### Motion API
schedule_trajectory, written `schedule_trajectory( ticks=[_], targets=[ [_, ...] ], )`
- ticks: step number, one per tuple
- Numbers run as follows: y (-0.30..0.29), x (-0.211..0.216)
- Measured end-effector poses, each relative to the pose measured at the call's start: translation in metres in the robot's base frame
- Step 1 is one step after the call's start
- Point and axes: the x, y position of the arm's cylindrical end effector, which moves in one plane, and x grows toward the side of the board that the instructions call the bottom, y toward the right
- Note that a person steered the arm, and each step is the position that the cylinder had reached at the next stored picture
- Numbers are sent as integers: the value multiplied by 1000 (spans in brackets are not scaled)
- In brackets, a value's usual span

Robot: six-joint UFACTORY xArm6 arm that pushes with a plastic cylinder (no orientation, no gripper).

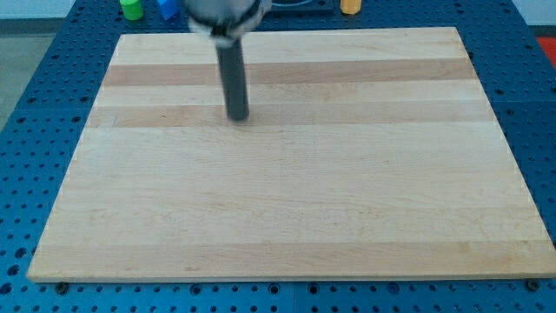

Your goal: Move your arm to the bottom left

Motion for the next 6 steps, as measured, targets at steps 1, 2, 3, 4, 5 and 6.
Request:
schedule_trajectory(
  ticks=[1, 2, 3, 4, 5, 6],
  targets=[
    [13, 129],
    [-66, 20],
    [-143, -108],
    [-213, -135],
    [-213, -9],
    [-171, 104]
  ],
)
